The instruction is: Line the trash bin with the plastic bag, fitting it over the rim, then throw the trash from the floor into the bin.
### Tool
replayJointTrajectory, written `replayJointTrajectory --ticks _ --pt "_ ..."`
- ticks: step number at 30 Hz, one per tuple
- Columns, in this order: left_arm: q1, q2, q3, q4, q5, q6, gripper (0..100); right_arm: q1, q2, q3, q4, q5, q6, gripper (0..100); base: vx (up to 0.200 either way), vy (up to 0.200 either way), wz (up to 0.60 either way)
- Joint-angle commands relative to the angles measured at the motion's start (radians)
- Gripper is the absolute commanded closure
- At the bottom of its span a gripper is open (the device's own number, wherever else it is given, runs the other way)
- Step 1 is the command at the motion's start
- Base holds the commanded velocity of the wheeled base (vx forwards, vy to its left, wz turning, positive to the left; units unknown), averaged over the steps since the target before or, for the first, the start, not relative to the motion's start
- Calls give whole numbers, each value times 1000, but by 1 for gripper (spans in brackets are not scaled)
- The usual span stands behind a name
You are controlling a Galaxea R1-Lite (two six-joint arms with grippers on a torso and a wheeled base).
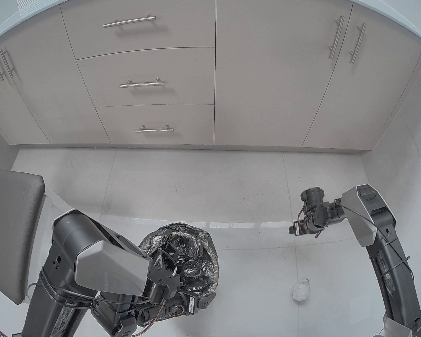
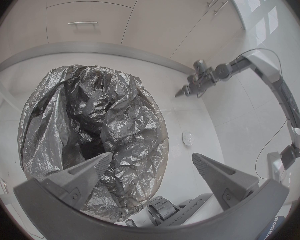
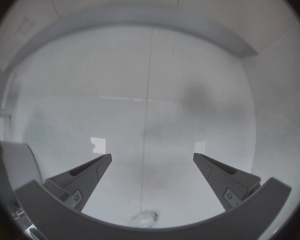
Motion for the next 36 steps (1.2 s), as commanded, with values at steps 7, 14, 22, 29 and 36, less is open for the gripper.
replayJointTrajectory --ticks 7,14,22,29,36 --pt "-3 11 0 0 1 2 0 -35 160 -53 -2 -16 -34 0 0 0 0" --pt "-8 16 -1 0 2 2 0 -19 160 -53 9 55 -34 0 0 0 0" --pt "-9 17 -1 0 2 7 0 -14 160 -53 69 87 -37 0 0 0 0" --pt "-8 22 -1 0 2 31 0 -6 160 -53 195 107 -78 0 0 0 0" --pt "-8 22 -1 0 2 31 0 7 160 -53 231 106 -143 0 0 0 0"
